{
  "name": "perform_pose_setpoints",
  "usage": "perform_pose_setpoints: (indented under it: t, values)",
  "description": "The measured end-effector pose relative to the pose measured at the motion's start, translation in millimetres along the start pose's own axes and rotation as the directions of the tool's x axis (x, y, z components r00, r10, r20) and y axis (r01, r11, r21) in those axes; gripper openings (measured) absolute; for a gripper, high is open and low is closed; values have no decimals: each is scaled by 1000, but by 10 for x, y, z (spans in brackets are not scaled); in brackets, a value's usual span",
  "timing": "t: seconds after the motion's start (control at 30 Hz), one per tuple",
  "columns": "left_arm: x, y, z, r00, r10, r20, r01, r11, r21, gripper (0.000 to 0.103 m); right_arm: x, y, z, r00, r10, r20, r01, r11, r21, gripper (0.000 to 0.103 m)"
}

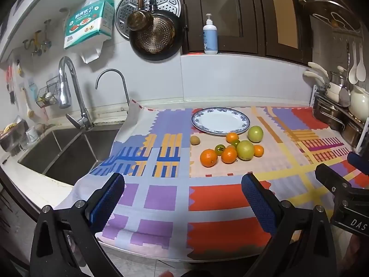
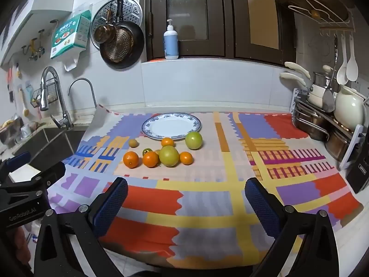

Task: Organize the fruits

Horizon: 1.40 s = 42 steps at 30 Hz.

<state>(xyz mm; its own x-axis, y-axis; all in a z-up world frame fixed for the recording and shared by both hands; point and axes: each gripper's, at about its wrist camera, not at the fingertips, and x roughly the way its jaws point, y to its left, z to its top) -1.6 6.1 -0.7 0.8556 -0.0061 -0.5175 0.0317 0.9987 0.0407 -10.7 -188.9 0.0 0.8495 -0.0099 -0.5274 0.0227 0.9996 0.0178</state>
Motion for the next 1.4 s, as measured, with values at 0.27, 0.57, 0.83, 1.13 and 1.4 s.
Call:
perform_pose_setpoints:
  t: [0.27, 0.57, 0.83, 1.13, 1.4]
  values:
    - [29, -32, 1, 1000, 17, 8, -17, 1000, 13, 103, 0, 3, 9, 1000, 7, 3, -7, 1000, 3, 102]
    - [51, -25, -2, 1000, 14, 9, -14, 1000, 16, 103, 6, 16, 8, 1000, 2, 12, -2, 1000, -4, 102]
    - [34, -23, 12, 1000, 16, 16, -16, 1000, 14, 103, 6, 36, 11, 1000, 4, 21, -4, 1000, -4, 102]
    - [33, -22, 17, 1000, 16, 15, -16, 1000, 15, 103, 17, 37, 12, 1000, 7, 21, -7, 1000, -7, 102]
    - [32, -24, 25, 1000, 17, 16, -18, 1000, 15, 103, 15, 35, 15, 1000, 6, 21, -6, 1000, -6, 102]
